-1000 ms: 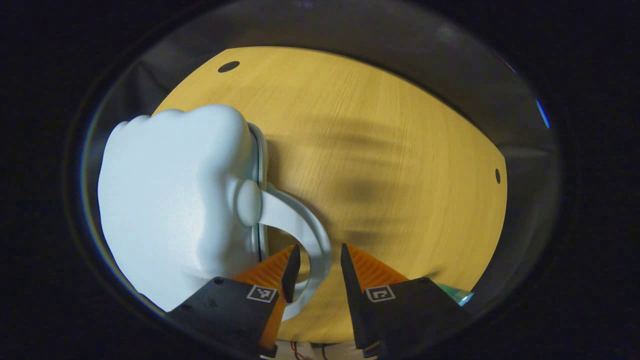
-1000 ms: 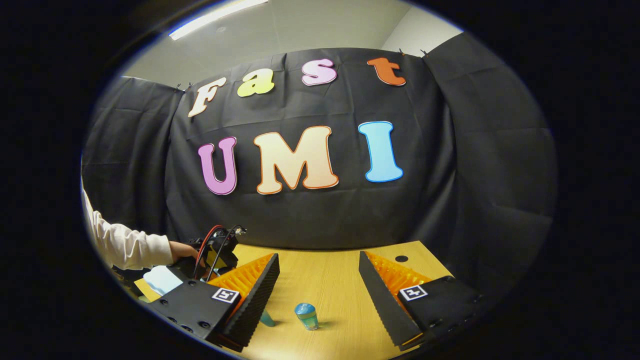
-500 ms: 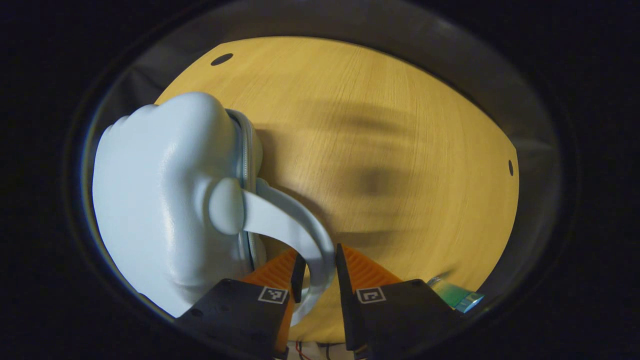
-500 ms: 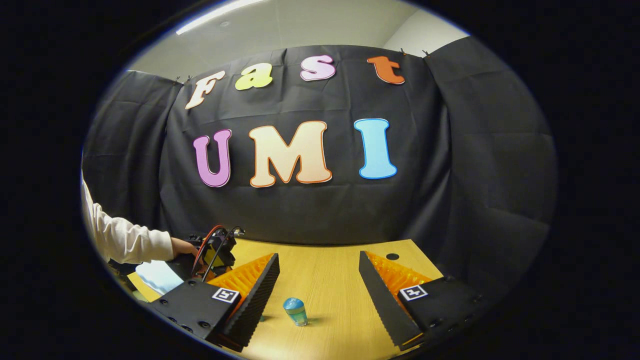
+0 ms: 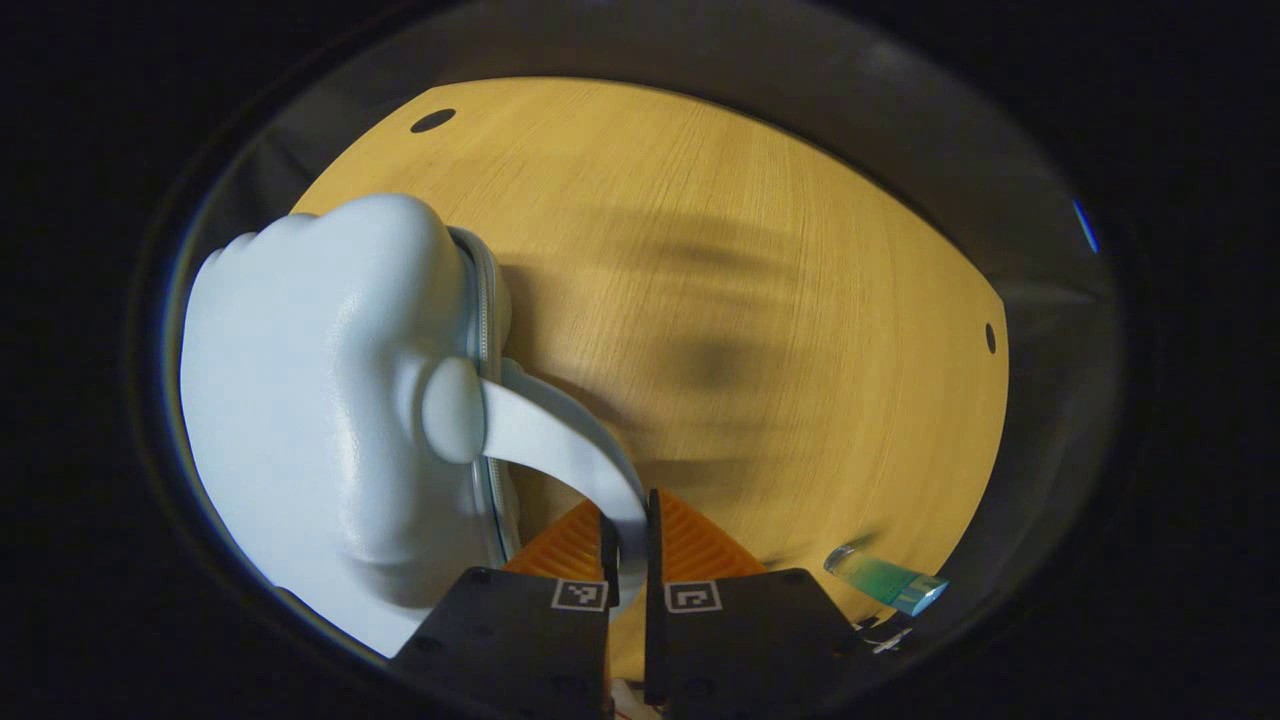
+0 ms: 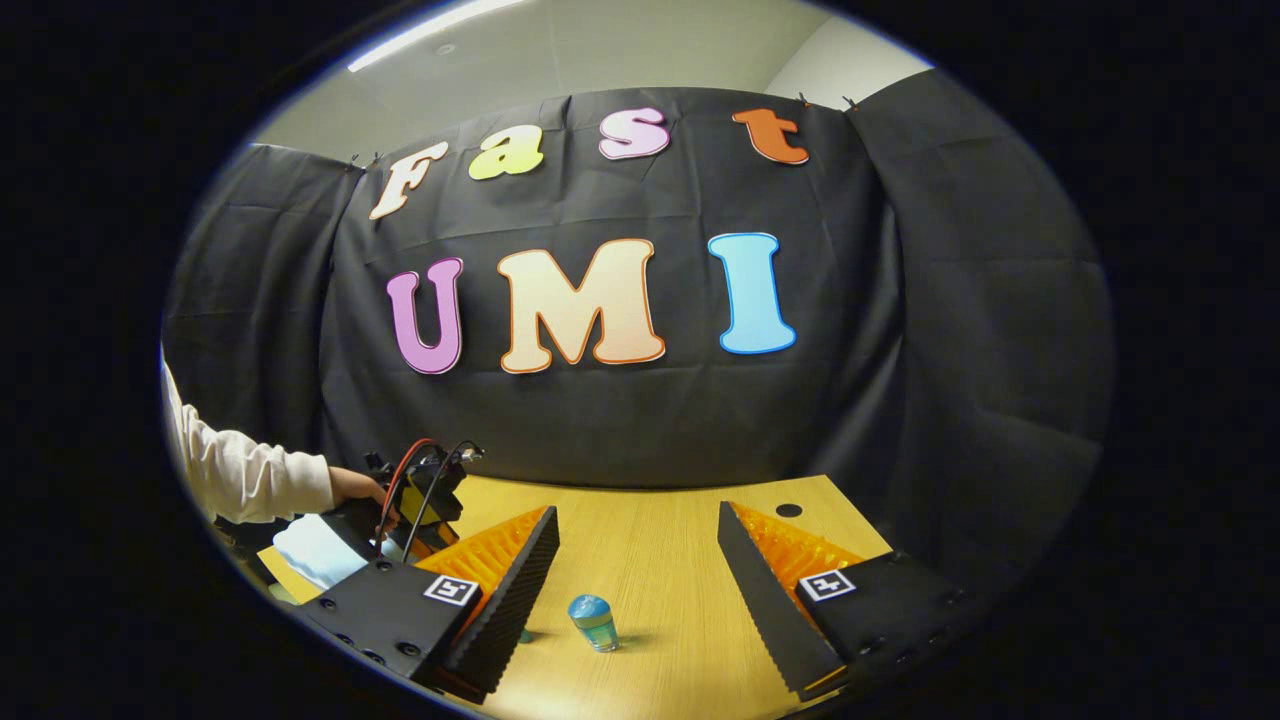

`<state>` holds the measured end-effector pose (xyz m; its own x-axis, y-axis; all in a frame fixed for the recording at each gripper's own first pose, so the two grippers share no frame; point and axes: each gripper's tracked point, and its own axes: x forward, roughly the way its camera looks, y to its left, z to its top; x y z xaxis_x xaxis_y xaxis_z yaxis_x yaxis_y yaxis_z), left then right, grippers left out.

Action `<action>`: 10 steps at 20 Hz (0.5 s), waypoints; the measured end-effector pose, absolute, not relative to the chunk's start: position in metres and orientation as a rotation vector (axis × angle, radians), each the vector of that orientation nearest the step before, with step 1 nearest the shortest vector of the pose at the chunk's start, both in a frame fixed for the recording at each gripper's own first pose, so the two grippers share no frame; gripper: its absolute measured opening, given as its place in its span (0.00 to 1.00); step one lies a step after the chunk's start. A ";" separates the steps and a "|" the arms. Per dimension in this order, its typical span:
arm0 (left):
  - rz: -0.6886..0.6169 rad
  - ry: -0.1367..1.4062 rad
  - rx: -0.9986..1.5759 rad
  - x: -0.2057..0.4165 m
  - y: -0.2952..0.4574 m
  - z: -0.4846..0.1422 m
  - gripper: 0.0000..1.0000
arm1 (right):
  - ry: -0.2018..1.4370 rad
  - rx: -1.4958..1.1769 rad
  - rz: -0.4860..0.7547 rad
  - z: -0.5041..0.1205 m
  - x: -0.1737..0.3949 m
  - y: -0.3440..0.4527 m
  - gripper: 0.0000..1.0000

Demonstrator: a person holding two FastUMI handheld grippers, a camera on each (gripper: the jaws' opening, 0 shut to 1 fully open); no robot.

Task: First open the suitcase, pack the skin care products into it, and then close the suitcase.

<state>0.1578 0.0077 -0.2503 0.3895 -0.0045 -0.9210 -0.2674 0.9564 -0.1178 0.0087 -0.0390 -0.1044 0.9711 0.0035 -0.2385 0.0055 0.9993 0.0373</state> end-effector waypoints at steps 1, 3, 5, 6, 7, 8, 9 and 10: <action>0.158 1.161 -0.273 0.157 0.007 -0.247 0.06 | 0.241 0.036 0.000 -0.104 0.009 -0.039 1.00; 0.140 1.149 -0.285 0.156 0.008 -0.243 0.04 | 0.237 0.034 0.003 -0.103 0.009 -0.038 1.00; 0.118 1.155 -0.296 0.153 0.007 -0.243 0.03 | 0.237 0.032 0.008 -0.103 0.009 -0.037 1.00; 0.099 1.149 -0.298 0.154 0.005 -0.241 0.03 | 0.235 0.030 0.009 -0.102 0.009 -0.036 1.00; 0.090 1.142 -0.288 0.153 0.006 -0.238 0.03 | 0.233 0.029 0.012 -0.101 0.009 -0.035 1.00; 0.080 1.127 -0.275 0.154 0.007 -0.235 0.02 | 0.231 0.029 0.015 -0.100 0.009 -0.033 1.00; 0.069 1.112 -0.273 0.156 0.007 -0.232 0.02 | 0.230 0.028 0.019 -0.101 0.008 -0.031 1.00; 0.061 1.103 -0.282 0.157 0.007 -0.228 0.02 | 0.229 0.028 0.023 -0.099 0.007 -0.029 1.00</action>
<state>0.1567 0.0067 -0.2277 0.4529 -0.0911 -0.8869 -0.1877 0.9627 -0.1948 0.0069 -0.0292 -0.0993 0.9737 0.0260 -0.2265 -0.0196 0.9994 0.0301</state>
